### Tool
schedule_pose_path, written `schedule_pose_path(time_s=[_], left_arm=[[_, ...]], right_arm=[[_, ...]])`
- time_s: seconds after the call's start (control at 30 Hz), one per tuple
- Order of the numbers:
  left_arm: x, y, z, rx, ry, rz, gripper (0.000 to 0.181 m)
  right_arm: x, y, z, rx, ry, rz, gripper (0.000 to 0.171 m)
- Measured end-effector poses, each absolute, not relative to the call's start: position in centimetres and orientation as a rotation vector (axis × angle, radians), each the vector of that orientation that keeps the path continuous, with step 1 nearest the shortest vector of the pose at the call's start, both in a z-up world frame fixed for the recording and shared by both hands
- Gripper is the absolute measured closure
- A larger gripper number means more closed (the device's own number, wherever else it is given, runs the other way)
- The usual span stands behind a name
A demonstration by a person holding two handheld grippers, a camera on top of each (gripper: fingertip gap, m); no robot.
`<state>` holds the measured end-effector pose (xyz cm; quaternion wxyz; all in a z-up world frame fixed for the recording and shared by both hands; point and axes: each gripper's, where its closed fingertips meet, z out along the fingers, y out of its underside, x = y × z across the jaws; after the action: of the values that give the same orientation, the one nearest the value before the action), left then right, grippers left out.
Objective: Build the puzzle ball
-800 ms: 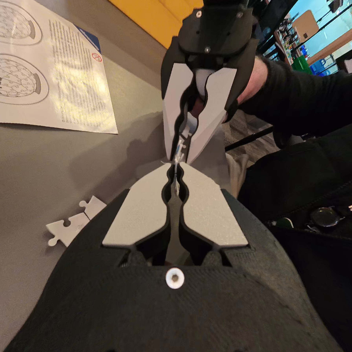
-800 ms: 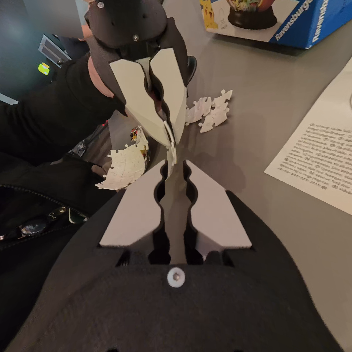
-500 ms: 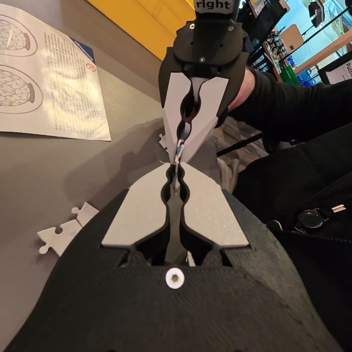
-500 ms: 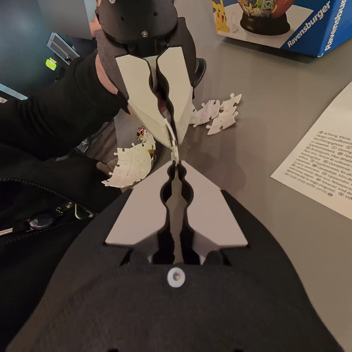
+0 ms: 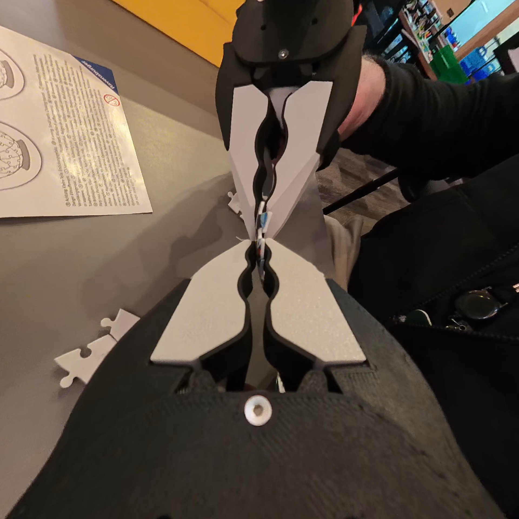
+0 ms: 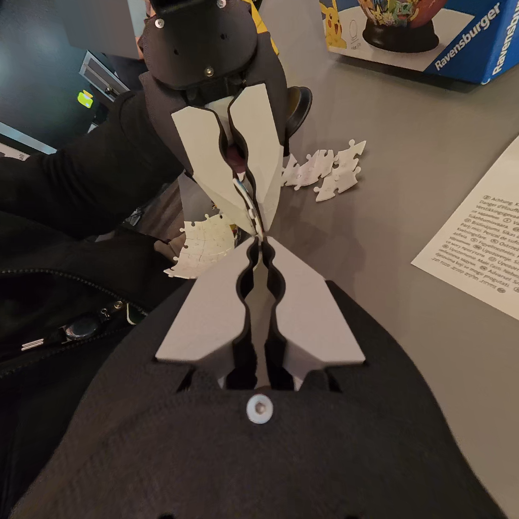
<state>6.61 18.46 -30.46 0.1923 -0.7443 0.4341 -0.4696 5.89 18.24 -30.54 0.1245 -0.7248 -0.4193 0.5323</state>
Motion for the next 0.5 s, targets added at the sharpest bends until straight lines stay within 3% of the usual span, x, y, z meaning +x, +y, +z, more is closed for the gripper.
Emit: schedule_pose_path(time_s=[0.5], left_arm=[[6.34,18.81,-29.54,-1.99,1.256,-1.281,0.178]], right_arm=[[5.57,18.6,-29.64,-2.104,-1.175,1.638,0.17]])
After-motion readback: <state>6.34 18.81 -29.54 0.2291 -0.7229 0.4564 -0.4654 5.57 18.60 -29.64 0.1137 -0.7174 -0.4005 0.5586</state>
